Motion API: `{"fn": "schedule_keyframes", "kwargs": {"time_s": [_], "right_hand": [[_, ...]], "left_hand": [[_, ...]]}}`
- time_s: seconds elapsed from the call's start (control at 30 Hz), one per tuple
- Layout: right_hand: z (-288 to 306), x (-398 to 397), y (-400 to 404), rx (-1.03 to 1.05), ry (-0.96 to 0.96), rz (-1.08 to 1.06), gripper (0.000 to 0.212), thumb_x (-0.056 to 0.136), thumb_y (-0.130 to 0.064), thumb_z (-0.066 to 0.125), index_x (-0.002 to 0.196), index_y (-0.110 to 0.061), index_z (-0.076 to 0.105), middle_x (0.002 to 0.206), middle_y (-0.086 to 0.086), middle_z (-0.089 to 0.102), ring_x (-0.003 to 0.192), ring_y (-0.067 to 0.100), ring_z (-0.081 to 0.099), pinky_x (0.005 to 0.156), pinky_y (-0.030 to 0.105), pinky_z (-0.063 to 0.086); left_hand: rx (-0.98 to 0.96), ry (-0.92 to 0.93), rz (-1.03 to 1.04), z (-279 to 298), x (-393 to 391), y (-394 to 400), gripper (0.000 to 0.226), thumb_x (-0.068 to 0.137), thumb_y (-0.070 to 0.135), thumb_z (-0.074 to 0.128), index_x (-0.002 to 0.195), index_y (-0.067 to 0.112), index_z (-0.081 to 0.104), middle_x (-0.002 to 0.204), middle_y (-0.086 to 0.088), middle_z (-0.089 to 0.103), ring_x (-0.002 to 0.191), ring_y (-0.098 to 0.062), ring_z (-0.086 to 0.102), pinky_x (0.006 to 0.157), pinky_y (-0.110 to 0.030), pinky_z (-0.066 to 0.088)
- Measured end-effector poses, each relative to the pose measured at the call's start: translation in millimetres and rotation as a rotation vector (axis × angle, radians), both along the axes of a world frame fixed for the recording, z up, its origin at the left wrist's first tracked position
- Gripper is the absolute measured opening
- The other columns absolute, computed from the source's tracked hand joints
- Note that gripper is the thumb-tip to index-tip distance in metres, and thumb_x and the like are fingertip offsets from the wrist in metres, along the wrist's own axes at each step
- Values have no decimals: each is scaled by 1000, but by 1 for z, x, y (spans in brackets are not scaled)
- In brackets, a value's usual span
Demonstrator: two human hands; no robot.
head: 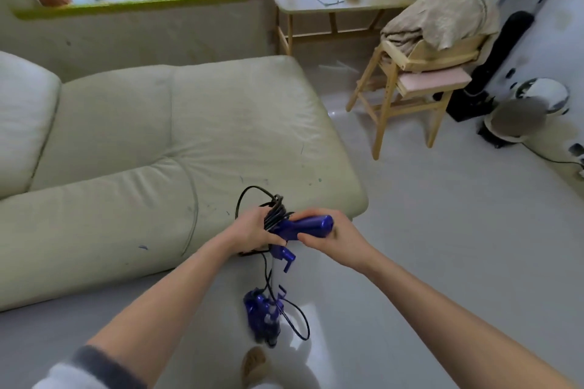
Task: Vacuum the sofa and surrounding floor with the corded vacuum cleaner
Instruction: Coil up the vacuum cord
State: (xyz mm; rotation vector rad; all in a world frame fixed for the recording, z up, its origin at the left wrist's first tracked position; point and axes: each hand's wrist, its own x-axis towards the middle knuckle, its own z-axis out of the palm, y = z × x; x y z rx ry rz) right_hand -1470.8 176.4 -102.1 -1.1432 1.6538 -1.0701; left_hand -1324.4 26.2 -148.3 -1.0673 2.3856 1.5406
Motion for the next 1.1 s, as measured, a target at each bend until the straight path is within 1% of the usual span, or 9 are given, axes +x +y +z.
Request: {"fn": "schedule_keyframes", "kwargs": {"time_s": [0.13, 0.2, 0.3, 0.4, 0.53, 0.6, 0.77, 0.9, 1.1], "right_hand": [[-8, 23, -46, -4, 167, -101, 25, 75, -15, 69, 98, -26, 70, 103, -11, 72, 95, 6, 67, 85, 41, 54], [-11, 39, -69, 4, 208, -143, 24, 72, -25, 68, 95, -31, 70, 101, -15, 72, 92, 5, 67, 83, 39, 55], [-13, 50, -103, 23, 376, -155, 16, 74, -26, 71, 89, -27, 67, 79, -9, 70, 73, 12, 64, 71, 33, 54], [-8, 37, -125, 35, 552, 30, 24, 77, -23, 76, 89, -17, 56, 73, -4, 61, 66, 17, 54, 61, 29, 43], [-2, 32, -150, 26, 798, 300, 26, 80, -34, 71, 93, -19, 54, 78, -3, 60, 72, 20, 56, 65, 35, 48], [-1, 34, -164, 24, 893, 332, 32, 82, -42, 69, 100, -20, 53, 83, -1, 56, 76, 20, 52, 66, 33, 45], [-6, 49, -185, 53, 708, 493, 34, 93, -36, 61, 95, -16, 33, 73, -7, 44, 62, 13, 43, 54, 25, 33], [-19, 63, -191, 77, 531, 422, 25, 99, -31, 49, 100, -14, 31, 72, 4, 51, 59, 21, 47, 52, 29, 36], [-26, 72, -210, 143, 458, 439, 21, 102, -28, 44, 104, -12, 30, 73, 4, 51, 59, 18, 46, 52, 26, 38]], "left_hand": [[-38, 46, 272, -8, 10, -15, 25, 73, 16, 80, 92, 20, 64, 83, 3, 68, 80, -13, 62, 66, -24, 47], [-32, 111, 410, -11, 15, -17, 21, 78, 17, 77, 94, 20, 63, 79, 7, 64, 73, -6, 58, 58, -18, 40], [51, 97, 654, -21, 36, -26, 10, 86, 23, 69, 84, 17, 62, 70, 8, 61, 64, -9, 53, 54, -22, 37], [145, 39, 764, -32, 66, -34, 22, 89, 26, 63, 75, 11, 69, 78, -2, 73, 53, -14, 47, 52, -26, 36], [209, -32, 954, -45, 97, -29, 32, 90, 27, 61, 65, 8, 70, 58, -2, 59, 47, -15, 38, 49, -25, 30], [306, 46, 1100, -55, 105, -26, 31, 92, 25, 60, 67, 7, 67, 67, -3, 66, 50, -15, 39, 48, -24, 32], [570, 195, 1306, -80, 109, -26, 15, 94, 17, 60, 89, 3, 61, 93, -9, 73, 47, -11, 35, 42, -21, 36], [631, 176, 1295, -98, 94, -29, 30, 92, 19, 63, 110, -5, 58, 103, -11, 73, 46, -10, 38, 44, -21, 39], [688, 152, 1159, -103, 70, -51, 34, 91, 36, 64, 96, 2, 65, 96, -12, 72, 44, -10, 42, 50, -24, 41]]}}
